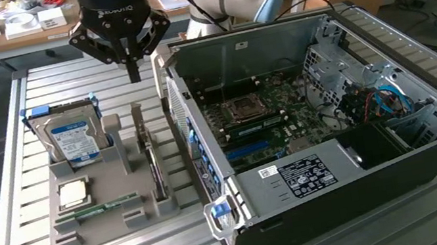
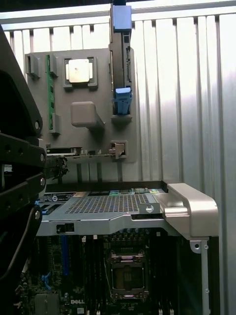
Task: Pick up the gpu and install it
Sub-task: 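Reach for the gpu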
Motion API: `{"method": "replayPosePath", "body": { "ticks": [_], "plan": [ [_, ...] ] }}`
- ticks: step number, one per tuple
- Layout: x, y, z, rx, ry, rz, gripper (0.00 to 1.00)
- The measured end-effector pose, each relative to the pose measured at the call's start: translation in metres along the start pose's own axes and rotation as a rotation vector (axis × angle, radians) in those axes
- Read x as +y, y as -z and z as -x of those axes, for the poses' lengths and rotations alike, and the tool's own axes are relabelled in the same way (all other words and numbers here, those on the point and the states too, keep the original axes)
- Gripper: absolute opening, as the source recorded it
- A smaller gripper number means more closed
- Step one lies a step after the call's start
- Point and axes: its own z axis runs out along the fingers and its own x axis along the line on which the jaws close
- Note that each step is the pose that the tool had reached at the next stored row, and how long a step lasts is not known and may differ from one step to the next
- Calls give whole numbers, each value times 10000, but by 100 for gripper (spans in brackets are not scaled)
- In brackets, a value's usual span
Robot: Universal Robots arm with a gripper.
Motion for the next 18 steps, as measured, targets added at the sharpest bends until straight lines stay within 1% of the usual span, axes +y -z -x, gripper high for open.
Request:
{"method": "replayPosePath", "body": {
  "ticks": [12,18],
  "plan": [
    [-6,2,-75,0,1,0,11],
    [-6,2,-79,0,1,0,11]
  ]
}}
